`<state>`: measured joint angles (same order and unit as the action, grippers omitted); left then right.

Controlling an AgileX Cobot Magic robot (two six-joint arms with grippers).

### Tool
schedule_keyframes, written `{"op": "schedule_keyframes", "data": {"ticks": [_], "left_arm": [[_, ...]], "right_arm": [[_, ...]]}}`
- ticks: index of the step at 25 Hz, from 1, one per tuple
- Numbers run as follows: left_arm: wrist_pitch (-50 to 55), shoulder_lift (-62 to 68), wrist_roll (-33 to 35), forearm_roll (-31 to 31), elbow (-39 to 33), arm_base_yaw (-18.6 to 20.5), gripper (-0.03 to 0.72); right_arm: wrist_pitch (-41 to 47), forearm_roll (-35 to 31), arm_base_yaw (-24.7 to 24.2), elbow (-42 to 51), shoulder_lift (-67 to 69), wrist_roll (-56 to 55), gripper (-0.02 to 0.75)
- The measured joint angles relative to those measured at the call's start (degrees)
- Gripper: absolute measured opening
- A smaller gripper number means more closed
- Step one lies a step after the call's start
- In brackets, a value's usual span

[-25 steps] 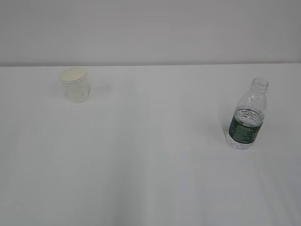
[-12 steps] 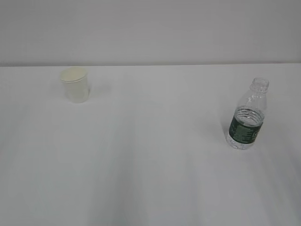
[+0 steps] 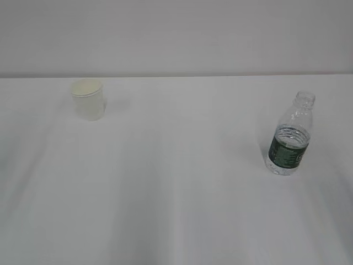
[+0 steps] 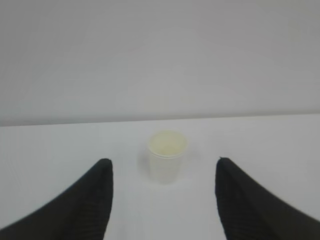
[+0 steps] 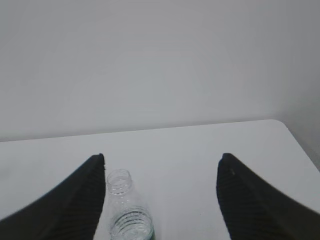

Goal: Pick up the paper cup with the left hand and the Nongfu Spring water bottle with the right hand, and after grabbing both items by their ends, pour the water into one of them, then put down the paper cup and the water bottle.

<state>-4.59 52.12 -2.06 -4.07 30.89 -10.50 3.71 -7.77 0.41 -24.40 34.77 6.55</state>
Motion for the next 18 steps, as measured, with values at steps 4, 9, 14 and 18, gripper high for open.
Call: {"op": "schedule_keyframes", "data": {"ticks": [4, 9, 14, 18], "left_arm": [[-6.5, 9.1, 0.0, 0.0, 0.0, -4.2, 0.461], [-17.1, 16.3, 0.0, -2.2, 0.0, -7.9, 0.461], [-20.8, 19.5, 0.0, -3.6, 0.0, -8.8, 0.461], [-23.6, 20.2, 0.0, -4.0, -1.6, -8.8, 0.461]], "right_arm": [[-6.8, -0.4, 0.0, 2.8, 2.8, -0.3, 0.522], [-10.3, -0.5, 0.0, 3.2, 3.4, -0.3, 0.522], [-14.2, -0.5, 0.0, 5.5, 6.7, -2.5, 0.522], [-20.1, 0.2, 0.0, 8.2, 10.9, -6.6, 0.522]]}}
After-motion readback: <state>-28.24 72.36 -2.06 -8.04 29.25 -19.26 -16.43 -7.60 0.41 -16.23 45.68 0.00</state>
